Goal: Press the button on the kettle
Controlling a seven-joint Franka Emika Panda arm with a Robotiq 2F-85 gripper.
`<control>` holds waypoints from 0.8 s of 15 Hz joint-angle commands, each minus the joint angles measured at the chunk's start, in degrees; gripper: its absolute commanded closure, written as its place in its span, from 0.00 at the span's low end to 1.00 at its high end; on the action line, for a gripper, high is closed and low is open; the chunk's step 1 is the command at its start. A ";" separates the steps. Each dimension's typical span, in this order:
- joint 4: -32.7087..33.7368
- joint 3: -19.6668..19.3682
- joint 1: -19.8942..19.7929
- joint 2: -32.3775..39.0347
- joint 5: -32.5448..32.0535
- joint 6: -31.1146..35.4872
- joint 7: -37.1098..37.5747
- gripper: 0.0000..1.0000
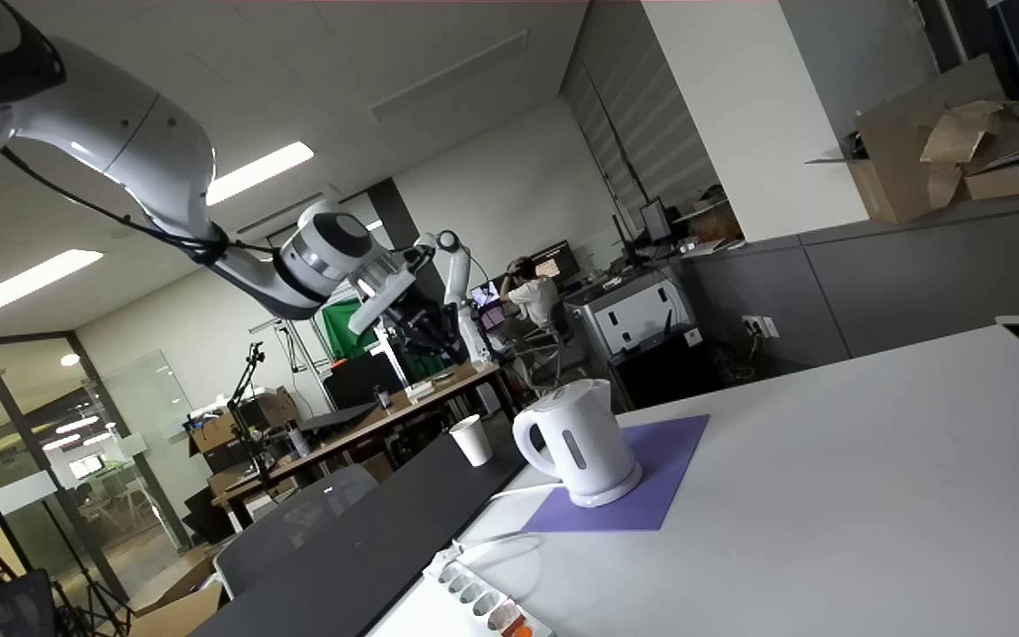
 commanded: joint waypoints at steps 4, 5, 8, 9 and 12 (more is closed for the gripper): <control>4.73 -1.86 1.75 4.38 -1.95 -1.52 1.18 1.00; 5.25 -2.04 1.80 5.12 -2.07 -1.62 1.13 1.00; 6.56 -2.56 2.04 6.98 -1.90 -2.07 1.04 1.00; 7.02 -2.68 2.11 7.50 -1.76 -2.41 1.01 1.00; 4.91 -2.30 1.64 6.90 -0.69 -0.89 -0.31 0.99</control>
